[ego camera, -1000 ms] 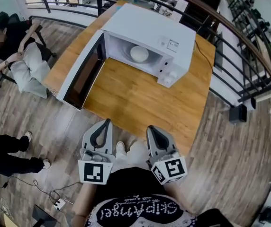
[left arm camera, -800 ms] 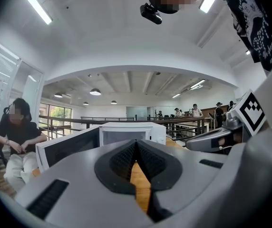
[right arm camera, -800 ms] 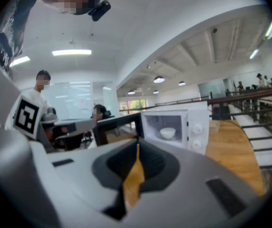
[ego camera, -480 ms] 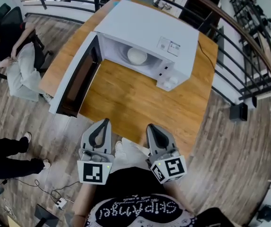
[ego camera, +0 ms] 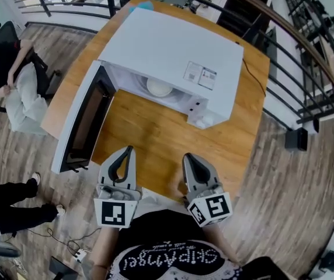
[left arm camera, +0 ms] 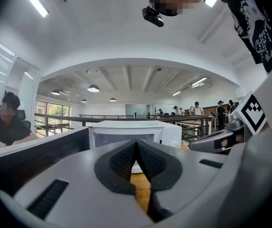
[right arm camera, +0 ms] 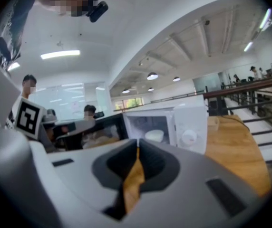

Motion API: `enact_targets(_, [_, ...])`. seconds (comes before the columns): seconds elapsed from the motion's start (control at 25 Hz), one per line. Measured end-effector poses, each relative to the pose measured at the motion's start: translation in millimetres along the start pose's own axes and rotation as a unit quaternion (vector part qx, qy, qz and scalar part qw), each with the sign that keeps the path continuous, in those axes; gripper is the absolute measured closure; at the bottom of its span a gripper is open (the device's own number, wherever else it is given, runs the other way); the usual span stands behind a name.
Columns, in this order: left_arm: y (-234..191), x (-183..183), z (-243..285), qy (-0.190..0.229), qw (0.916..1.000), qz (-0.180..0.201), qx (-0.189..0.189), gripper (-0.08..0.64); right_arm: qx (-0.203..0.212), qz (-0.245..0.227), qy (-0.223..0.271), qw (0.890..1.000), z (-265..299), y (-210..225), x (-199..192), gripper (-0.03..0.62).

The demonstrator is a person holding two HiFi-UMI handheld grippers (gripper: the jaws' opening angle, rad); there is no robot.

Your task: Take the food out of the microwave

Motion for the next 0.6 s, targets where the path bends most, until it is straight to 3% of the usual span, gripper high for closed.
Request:
enact_targets(0.36, [-3,-3,36,-0.01,0.9999,0.005,-0.003,0.529,0.002,0.014,-0.011,1.0,24,22,-3,0.557])
enact_targets(0.6, [-7,-1,51,-0.014,0.9992,0.02,-0.032,0.529,-0.029,0.017,-0.007,0.999,30,23,-1,0.557])
Point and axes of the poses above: the fingertips, and each gripper's own axes: z forward along the fingers, y to its right, x out of its top, the point moved 3 cm from there along -z, backward along the fingers, and after that the axes turned 2 degrees about -y, right-handed, at the moved point
